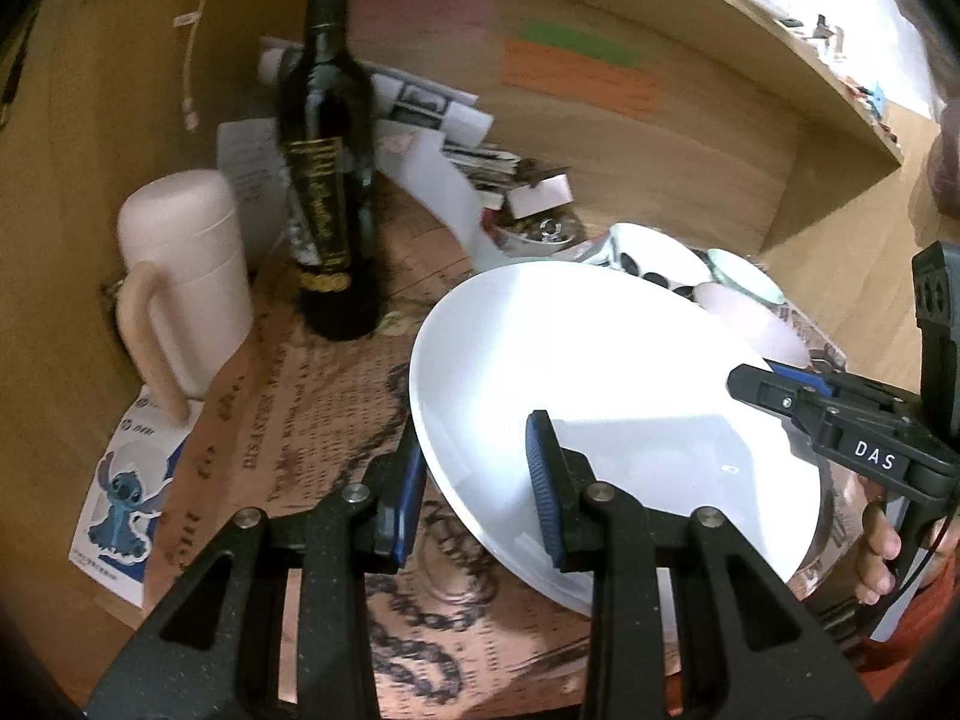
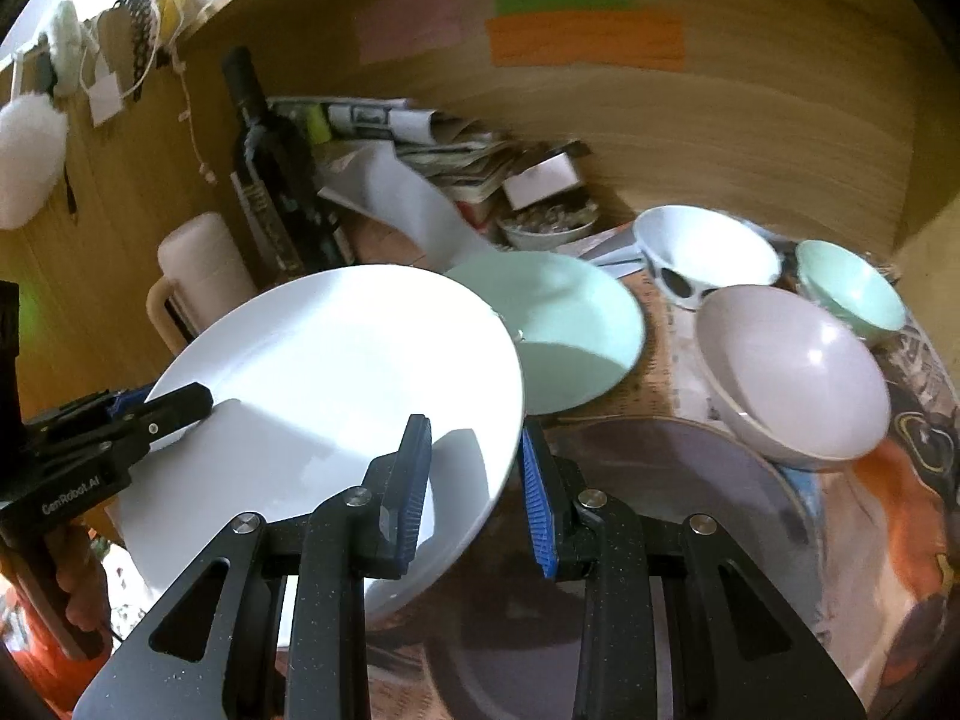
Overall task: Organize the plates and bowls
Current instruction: 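Lift the white plate with both tools and carry it over the dark plate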
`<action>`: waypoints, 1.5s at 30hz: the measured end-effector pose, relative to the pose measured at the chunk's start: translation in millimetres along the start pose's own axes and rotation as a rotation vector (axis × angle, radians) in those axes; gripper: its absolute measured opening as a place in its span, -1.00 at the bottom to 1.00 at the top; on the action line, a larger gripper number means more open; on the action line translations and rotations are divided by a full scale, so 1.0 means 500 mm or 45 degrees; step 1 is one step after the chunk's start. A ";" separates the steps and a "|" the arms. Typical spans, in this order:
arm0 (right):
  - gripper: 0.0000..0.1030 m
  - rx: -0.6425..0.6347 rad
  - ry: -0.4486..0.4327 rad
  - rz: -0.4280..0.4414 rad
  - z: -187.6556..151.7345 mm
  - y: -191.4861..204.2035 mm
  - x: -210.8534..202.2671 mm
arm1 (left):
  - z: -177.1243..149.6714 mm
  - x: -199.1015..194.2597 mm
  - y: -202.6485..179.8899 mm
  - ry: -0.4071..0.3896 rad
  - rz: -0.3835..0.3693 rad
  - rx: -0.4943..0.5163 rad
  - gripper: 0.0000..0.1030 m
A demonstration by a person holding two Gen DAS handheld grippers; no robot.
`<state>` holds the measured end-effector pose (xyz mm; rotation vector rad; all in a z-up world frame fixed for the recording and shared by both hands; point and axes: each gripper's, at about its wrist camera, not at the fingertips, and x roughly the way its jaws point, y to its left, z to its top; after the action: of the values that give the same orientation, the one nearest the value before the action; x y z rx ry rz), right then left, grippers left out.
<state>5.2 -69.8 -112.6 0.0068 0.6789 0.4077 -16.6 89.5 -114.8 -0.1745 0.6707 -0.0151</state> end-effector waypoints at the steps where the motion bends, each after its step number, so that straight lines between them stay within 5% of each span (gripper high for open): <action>1: -0.48 0.005 -0.007 -0.002 -0.001 -0.006 -0.005 | 0.001 -0.001 -0.007 -0.001 -0.005 0.004 -0.37; 24: -0.48 0.050 -0.069 -0.078 -0.065 -0.124 -0.110 | -0.015 0.005 -0.142 0.022 -0.082 0.079 -0.37; 45: -0.48 0.108 0.025 -0.088 -0.119 -0.185 -0.100 | -0.056 0.057 -0.192 0.140 -0.098 0.083 -0.37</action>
<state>-32.4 -181.0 -141.5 0.0596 0.7135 0.3129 -7.4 -11.3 -138.2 -0.1371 0.7714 -0.1213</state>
